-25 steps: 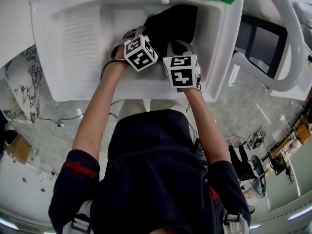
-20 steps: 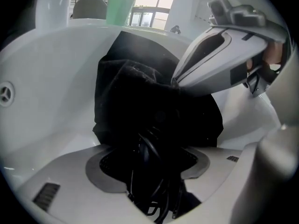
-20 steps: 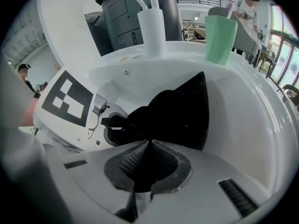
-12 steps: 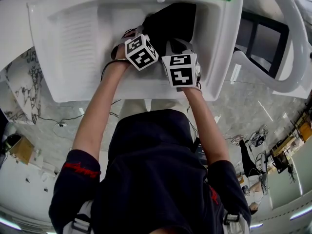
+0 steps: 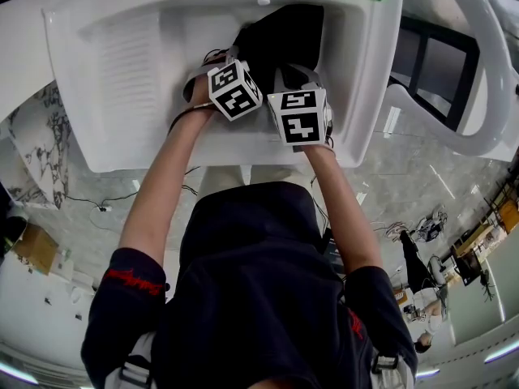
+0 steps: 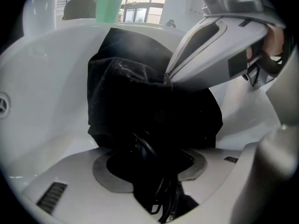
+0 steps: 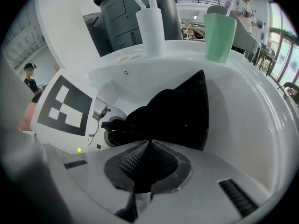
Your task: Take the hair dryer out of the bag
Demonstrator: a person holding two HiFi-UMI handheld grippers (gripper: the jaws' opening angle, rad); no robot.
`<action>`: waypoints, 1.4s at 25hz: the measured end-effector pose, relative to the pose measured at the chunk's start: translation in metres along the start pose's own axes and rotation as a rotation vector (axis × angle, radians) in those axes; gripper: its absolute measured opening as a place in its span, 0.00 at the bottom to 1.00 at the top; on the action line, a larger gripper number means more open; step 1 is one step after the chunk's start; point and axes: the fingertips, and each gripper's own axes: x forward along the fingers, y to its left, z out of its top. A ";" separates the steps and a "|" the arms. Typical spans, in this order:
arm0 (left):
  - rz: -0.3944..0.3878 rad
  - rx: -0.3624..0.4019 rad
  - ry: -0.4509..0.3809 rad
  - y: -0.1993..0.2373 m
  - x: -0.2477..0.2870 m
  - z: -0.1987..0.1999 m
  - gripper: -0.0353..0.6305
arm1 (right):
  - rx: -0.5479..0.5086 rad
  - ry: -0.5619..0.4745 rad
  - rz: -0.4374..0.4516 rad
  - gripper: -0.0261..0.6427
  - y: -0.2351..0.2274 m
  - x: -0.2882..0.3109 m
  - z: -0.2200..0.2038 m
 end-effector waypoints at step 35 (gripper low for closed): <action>-0.056 -0.266 -0.040 0.003 -0.039 -0.007 0.38 | -0.082 -0.007 0.002 0.10 0.015 -0.011 0.002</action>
